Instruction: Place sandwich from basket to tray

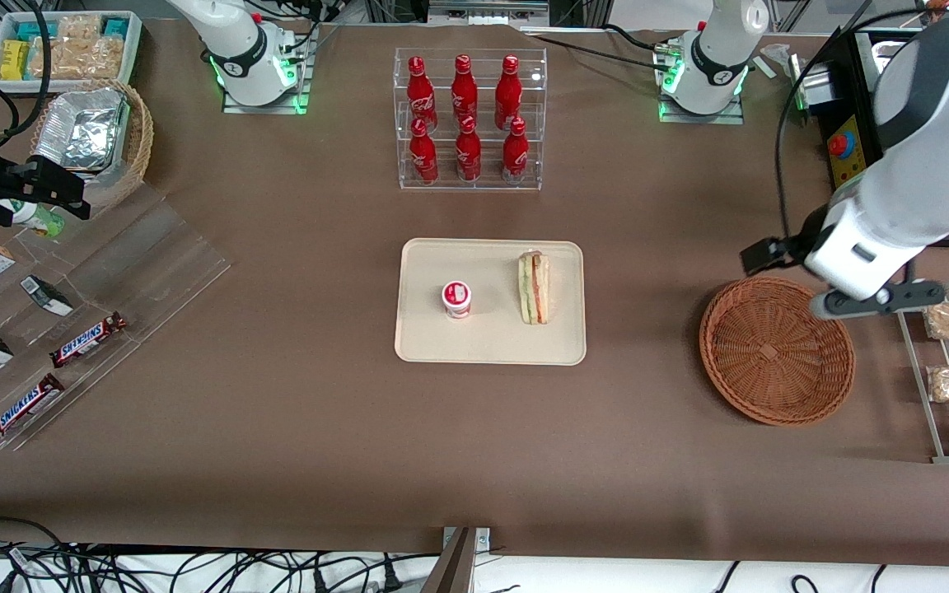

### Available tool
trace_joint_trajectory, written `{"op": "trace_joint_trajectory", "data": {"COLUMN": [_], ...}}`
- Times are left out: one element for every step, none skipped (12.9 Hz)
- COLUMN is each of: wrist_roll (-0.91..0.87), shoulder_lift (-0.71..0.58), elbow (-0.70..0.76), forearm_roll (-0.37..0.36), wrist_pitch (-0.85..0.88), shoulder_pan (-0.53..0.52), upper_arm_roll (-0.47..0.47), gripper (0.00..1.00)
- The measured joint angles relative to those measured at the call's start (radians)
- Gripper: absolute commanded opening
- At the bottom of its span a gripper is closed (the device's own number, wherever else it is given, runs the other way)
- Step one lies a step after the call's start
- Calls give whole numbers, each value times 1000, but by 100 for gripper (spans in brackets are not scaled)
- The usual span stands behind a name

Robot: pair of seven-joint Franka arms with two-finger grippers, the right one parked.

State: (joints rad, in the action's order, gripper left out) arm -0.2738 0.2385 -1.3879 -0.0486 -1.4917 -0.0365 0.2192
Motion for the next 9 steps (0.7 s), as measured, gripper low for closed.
{"op": "trace_joint_trajectory", "data": {"wrist_roll": [59, 111, 152, 183, 206, 225, 236, 242, 243], "shoulder_lift": [-34, -64, -91, -114, -134, -149, -163, -172, -178], "elbow": [-13, -28, -45, -65, -83, -96, -105, -108, -108], "forearm_roll": [8, 18, 30, 37, 40, 42, 43, 45, 54], "wrist_pitch": [31, 52, 62, 64, 64, 64, 65, 72, 83], "shoulder_pan": [3, 4, 6, 11, 15, 17, 18, 20, 21], "upper_arm_roll": [-26, -49, -73, -95, -112, -120, -123, -124, -124], "gripper": [100, 100, 100, 100, 100, 100, 100, 100, 100]}}
